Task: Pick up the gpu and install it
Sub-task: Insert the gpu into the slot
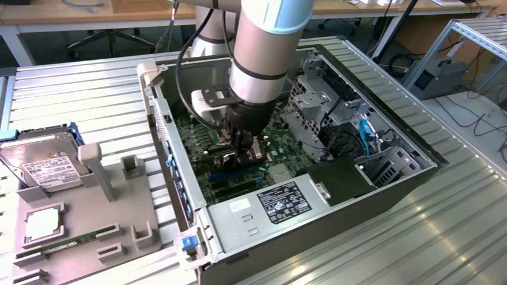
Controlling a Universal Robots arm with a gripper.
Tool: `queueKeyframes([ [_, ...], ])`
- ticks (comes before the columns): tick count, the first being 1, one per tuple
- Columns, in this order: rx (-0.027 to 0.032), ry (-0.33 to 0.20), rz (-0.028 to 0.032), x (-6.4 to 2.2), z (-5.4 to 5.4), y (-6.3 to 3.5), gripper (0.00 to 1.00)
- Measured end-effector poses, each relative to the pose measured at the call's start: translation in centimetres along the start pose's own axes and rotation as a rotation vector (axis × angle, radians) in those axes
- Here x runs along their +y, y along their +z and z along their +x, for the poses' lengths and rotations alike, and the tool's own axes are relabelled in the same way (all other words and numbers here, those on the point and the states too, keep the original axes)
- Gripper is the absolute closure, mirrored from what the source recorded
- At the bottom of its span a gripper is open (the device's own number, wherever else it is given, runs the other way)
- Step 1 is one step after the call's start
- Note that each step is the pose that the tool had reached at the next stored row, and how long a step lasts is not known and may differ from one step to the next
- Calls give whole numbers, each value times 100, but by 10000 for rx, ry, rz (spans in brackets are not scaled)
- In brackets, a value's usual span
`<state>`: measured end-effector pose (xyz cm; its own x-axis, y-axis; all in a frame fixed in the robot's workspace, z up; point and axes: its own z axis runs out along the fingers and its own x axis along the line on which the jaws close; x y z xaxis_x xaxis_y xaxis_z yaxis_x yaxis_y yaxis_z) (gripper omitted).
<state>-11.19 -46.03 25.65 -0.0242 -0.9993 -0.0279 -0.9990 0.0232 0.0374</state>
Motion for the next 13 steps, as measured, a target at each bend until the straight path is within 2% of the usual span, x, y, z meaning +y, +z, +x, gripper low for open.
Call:
queueKeyframes([
  [13, 2, 1, -1, 2, 1, 33, 73],
])
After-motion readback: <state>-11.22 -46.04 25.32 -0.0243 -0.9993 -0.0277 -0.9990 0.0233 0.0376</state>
